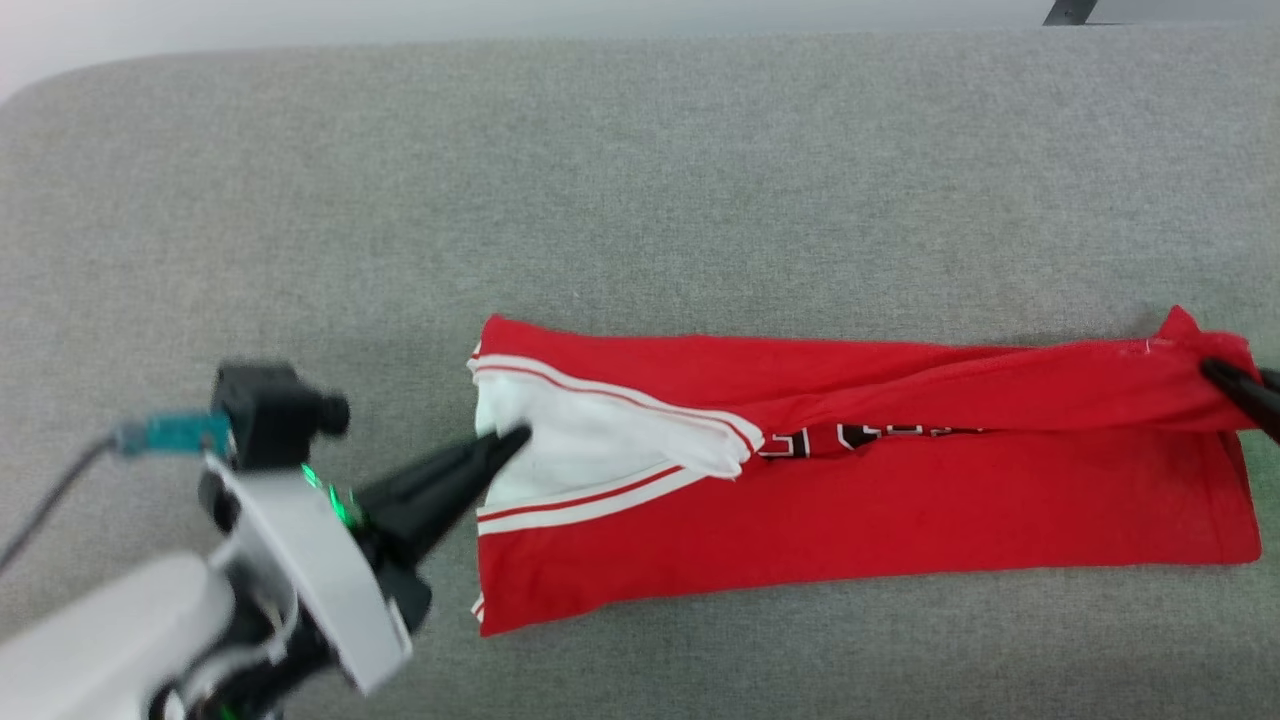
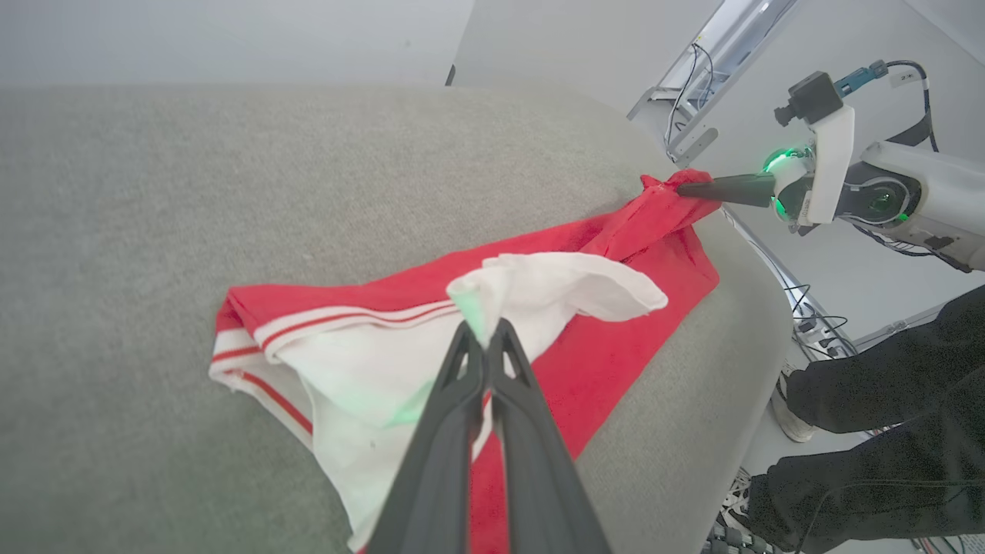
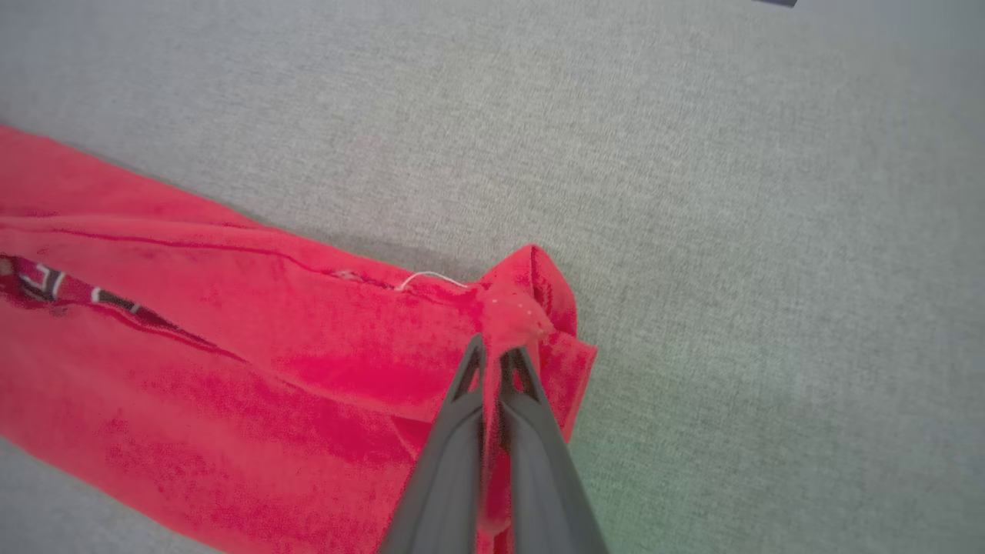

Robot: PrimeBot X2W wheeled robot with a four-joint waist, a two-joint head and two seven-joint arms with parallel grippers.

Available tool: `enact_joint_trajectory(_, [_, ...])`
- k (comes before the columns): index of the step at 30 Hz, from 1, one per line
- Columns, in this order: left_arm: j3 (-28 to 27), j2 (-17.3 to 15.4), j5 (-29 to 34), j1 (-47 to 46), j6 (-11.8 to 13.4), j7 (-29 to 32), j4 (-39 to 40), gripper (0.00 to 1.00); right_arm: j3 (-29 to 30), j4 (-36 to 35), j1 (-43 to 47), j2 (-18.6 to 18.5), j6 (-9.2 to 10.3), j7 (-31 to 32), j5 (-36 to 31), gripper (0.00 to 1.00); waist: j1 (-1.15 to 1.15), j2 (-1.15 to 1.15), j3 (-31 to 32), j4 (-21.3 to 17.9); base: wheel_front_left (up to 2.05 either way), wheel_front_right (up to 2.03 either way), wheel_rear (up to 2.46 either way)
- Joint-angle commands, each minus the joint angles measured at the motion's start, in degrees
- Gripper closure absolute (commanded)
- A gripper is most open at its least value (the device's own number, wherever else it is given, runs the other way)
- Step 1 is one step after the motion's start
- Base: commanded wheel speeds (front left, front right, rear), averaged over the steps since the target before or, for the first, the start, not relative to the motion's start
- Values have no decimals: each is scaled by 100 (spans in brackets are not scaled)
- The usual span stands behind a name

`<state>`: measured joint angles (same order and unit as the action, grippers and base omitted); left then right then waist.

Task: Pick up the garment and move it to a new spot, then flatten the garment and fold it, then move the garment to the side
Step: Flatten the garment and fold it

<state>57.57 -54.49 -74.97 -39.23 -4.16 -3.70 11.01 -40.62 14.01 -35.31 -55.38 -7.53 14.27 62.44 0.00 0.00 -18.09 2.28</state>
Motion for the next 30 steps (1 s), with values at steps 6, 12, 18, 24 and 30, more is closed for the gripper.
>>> enact_joint_trajectory(6, [100, 19, -54, 638, 206, -497, 199, 100, 490, -69, 646, 58, 9, -87, -87, 100, 0, 0, -90, 21, 0, 0, 0])
enact_joint_trajectory(12, [340, 387, 83, 797, 213, -556, -391, 100, 817, 139, 1040, 370, 9, -59, -286, 100, 0, 0, -216, 106, 0, 0, 0])
enact_joint_trajectory(18, [397, 820, 80, 760, 49, -689, -1143, 100, 1009, 407, 1229, 754, 9, -78, -505, 100, 0, 0, -266, 155, 0, 0, 0])
enact_joint_trajectory(24, [403, 1044, 101, 762, -103, -815, -1584, 54, 1092, 351, 1290, 953, 6, -129, -612, 64, 0, 0, -198, 135, 0, 0, 0])
enact_joint_trajectory(30, [173, 1124, 172, 871, -147, -1045, -1549, 0, 1357, 99, 1389, 812, 6, -184, -397, 0, 0, 0, 28, 176, 0, 0, 0])
